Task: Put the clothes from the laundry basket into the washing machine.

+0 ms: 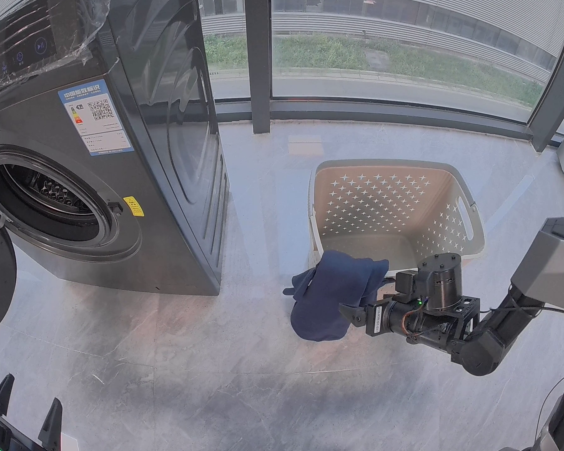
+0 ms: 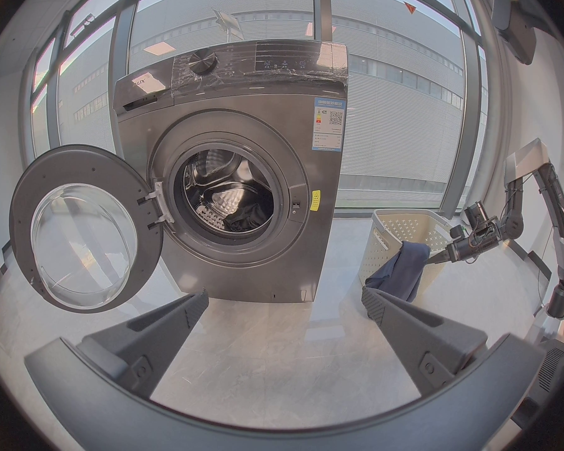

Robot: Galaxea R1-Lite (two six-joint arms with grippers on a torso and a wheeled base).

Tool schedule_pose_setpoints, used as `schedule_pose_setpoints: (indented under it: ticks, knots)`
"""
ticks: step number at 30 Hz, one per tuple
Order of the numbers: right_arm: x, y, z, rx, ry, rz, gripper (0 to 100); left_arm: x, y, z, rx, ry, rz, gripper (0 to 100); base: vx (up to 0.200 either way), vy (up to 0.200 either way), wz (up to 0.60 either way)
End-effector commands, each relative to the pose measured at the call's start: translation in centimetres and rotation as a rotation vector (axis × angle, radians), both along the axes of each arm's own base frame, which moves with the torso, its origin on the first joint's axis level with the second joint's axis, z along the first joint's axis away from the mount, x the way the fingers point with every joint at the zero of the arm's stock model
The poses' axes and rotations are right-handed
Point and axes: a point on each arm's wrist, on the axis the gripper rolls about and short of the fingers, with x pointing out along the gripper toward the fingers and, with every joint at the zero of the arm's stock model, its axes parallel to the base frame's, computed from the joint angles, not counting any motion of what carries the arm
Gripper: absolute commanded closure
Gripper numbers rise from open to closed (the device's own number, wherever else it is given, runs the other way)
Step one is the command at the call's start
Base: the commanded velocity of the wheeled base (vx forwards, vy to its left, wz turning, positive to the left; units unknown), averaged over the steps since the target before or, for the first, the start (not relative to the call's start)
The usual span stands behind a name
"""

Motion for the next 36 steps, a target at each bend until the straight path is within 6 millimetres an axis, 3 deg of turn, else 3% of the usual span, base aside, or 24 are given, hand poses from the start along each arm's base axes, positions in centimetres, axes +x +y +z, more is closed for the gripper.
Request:
schedule_pose_setpoints:
  ticks: [1, 7, 8, 14, 18, 23, 27, 28, 31, 36]
  knots:
    - [1.5, 0.9, -2.2, -0.002, -0.001, -0.004, 0, 0.0, 0.0, -0.5, -0.004, 0.006, -0.001, 0, 0.000, 0.000, 0.00]
    - [2.1, 1.0, -2.6, 0.004, -0.011, -0.010, 0, 0.0, 0.0, -0.5, -0.001, 0.004, 0.001, 0, 0.000, 0.000, 0.00]
    - [2.2, 1.0, -2.6, 0.005, -0.012, -0.009, 100, 0.0, 0.0, -0.5, -0.001, 0.006, -0.001, 0, 0.000, 0.000, 0.00]
    - [2.3, 1.5, -2.1, 0.046, -0.079, -0.001, 100, 0.0, 0.0, -0.5, -0.003, 0.004, -0.001, 0, 0.000, 0.000, 0.00]
    - [1.2, 1.3, -1.8, 0.046, -0.072, 0.015, 100, 0.0, 0.0, -0.5, -0.004, 0.006, -0.001, 0, 0.000, 0.000, 0.00]
    - [-1.7, 1.3, 1.5, 0.093, -0.124, 0.065, 100, 0.0, 0.0, -0.5, -0.004, 0.006, 0.001, 0, 0.000, 0.000, 0.00]
    - [-6.0, 0.7, 6.6, 0.200, -0.201, 0.116, 100, 0.0, 0.0, -0.5, -0.006, 0.006, 0.001, 0, 0.000, 0.000, 0.00]
    - [-6.4, 0.7, 7.0, 0.209, -0.208, 0.120, 100, 0.0, 0.0, -0.5, -0.004, 0.006, 0.001, 0, 0.000, 0.000, 0.00]
    - [-10.0, -0.5, 9.9, 0.270, -0.262, 0.167, 100, 0.0, 0.0, -0.5, -0.006, 0.006, 0.001, 0, 0.000, 0.000, 0.00]
    - [-13.3, -2.9, 13.2, 0.414, -0.316, 0.179, 100, 0.0, 0.0, -0.5, -0.003, 0.006, -0.004, 0, 0.000, 0.000, 0.00]
